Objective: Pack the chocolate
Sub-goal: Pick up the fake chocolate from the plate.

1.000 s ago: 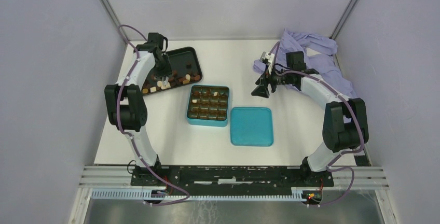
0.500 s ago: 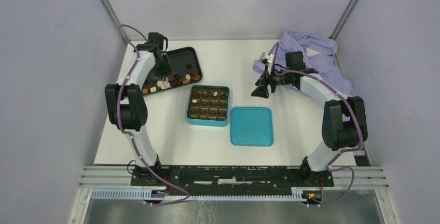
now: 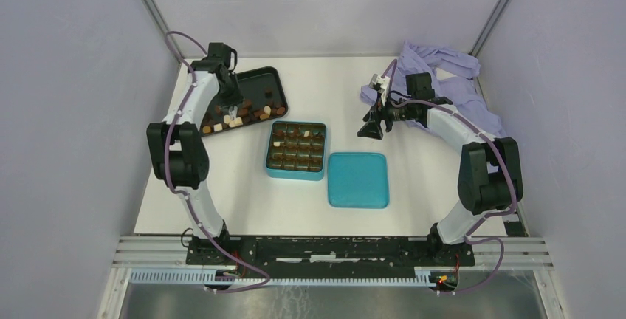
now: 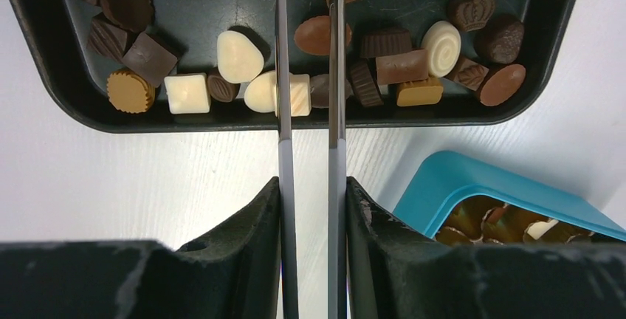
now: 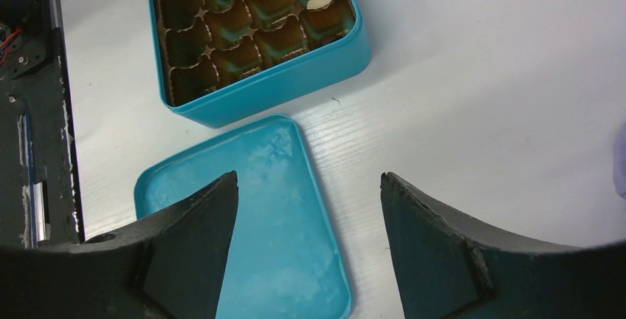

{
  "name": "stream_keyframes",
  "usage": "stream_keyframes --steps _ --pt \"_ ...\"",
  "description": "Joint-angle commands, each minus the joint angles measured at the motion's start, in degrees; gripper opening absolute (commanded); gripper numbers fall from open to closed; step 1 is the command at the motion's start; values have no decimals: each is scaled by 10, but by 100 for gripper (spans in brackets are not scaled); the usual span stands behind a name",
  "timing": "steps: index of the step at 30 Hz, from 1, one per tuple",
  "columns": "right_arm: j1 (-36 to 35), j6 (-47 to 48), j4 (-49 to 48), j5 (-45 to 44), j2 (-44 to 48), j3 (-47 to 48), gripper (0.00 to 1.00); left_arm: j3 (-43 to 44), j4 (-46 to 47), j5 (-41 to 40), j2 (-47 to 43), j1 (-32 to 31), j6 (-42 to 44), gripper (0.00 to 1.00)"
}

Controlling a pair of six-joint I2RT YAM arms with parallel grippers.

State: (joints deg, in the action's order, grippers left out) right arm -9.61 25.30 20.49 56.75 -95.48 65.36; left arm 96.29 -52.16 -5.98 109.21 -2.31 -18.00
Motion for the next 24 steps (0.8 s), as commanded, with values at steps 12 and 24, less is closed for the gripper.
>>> stream_keyframes --steps 12,24 --pt "2 -7 -7 10 -7 21 77 -46 63 18 -109 5 22 2" --pt "2 -5 -7 5 -6 14 76 -64 57 32 -94 16 -2 11"
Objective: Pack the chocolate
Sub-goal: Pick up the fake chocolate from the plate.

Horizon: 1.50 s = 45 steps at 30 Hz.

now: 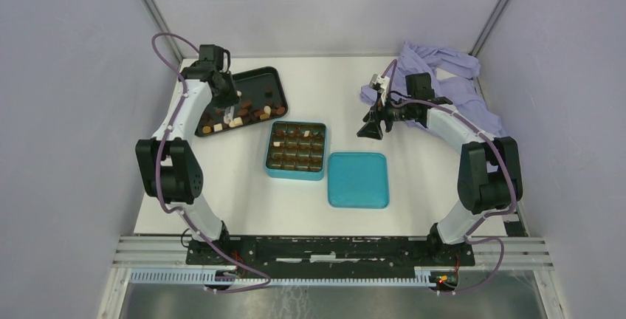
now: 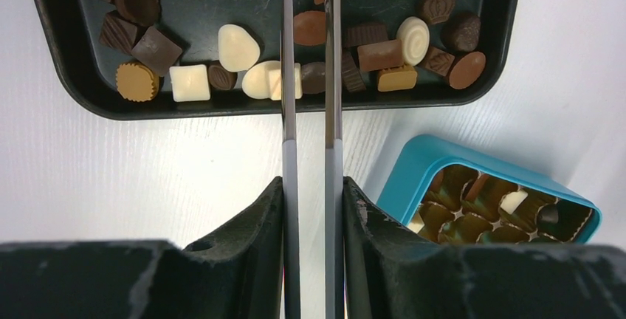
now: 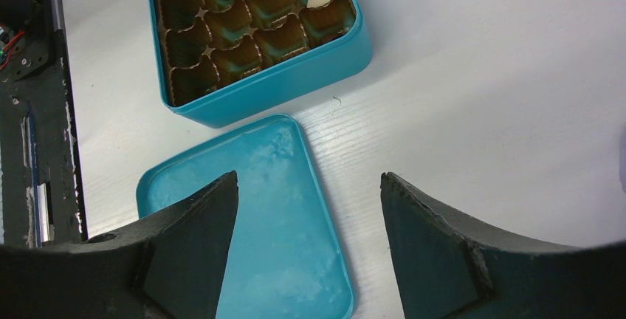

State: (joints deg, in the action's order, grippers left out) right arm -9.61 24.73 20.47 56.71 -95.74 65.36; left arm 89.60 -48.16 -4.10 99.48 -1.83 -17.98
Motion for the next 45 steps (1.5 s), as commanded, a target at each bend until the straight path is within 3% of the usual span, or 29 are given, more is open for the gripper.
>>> stream_keyframes --steps 1,6,9,21,45 --pt "2 1 -7 5 -3 13 76 5 19 15 7 13 -8 14" --pt "2 2 -10 5 2 7 77 22 23 17 28 14 -36 34" --pt "3 3 -10 5 4 5 77 31 23 18 40 15 -47 39" --pt "2 2 -11 11 -2 5 77 44 24 18 66 15 -81 46" --pt "2 4 -12 17 -5 3 77 135 -21 13 154 14 -103 47"
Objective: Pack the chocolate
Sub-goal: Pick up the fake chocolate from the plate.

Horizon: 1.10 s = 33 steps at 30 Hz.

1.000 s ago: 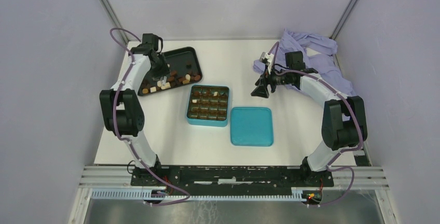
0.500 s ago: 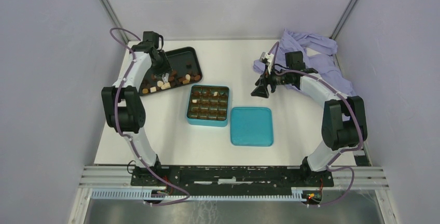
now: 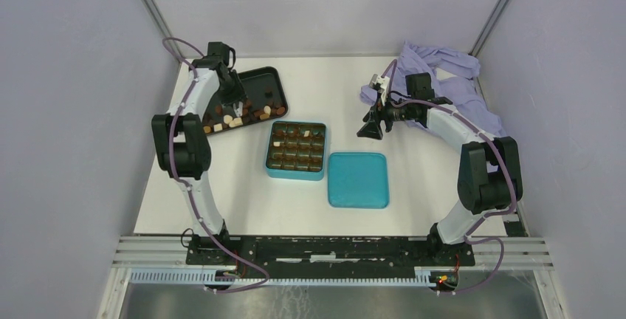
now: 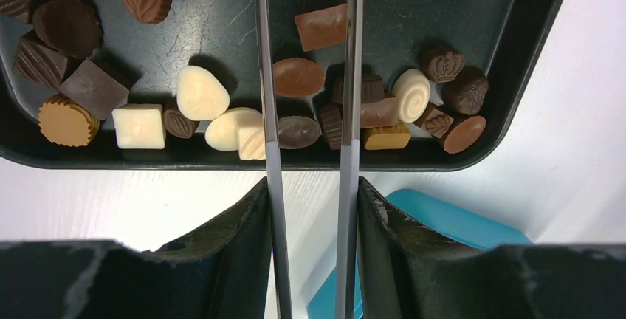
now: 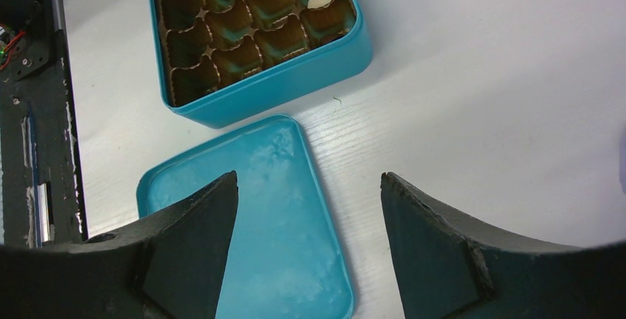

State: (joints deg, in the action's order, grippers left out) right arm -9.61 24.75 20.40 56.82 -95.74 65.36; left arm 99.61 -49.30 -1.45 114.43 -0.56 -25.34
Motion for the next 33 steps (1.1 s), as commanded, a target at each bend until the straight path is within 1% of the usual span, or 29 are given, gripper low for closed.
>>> stream_keyframes --steps 1,7,14,15,16,18,19,20,26,33 --pt "3 4 -12 16 -5 3 77 39 -14 -16 9 1 -27 46" --pt "2 3 -11 18 -6 3 77 65 -37 -31 30 1 -4 38" --pt "2 4 -11 18 -4 1 77 82 -49 -21 47 1 7 31" --pt "2 4 -11 18 -3 2 77 82 -50 -18 48 1 8 29" --pt "2 4 -12 18 -3 2 77 82 -50 -16 48 1 9 24" --pt "3 4 -11 18 -4 2 77 83 -50 -14 45 1 10 8" --pt "3 4 -12 18 -4 2 77 82 -50 -11 41 1 10 4" --pt "2 4 -12 18 -3 1 77 84 -50 -8 37 1 10 2" --pt "2 3 -12 18 -4 2 77 75 -50 -4 5 2 21 2" --pt "2 2 -11 18 -2 1 77 35 -37 4 -26 5 33 2"
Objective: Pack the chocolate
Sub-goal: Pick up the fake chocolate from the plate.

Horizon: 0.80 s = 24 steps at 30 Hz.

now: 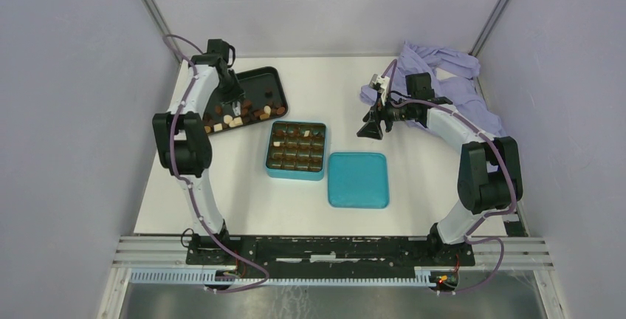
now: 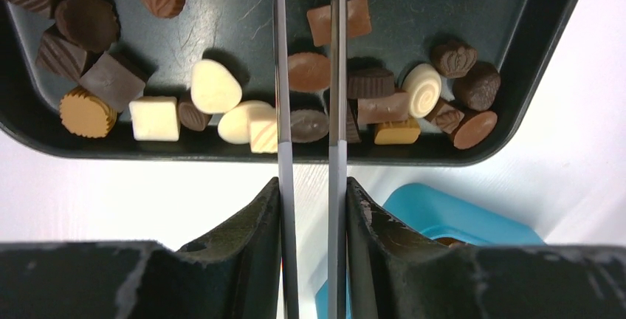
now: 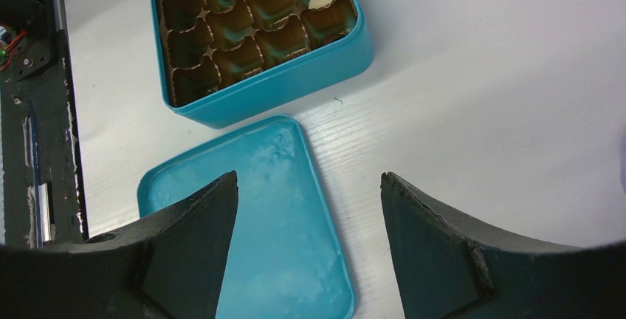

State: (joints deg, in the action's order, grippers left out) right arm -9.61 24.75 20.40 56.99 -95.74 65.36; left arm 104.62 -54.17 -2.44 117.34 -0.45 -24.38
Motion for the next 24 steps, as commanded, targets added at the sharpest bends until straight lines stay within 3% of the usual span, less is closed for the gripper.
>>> stream_keyframes --steps 1,24 --pt "2 2 -11 16 -2 1 77 -22 16 17 -59 4 23 2" --pt "3 2 -12 13 1 -3 77 -73 62 26 -127 26 32 2"
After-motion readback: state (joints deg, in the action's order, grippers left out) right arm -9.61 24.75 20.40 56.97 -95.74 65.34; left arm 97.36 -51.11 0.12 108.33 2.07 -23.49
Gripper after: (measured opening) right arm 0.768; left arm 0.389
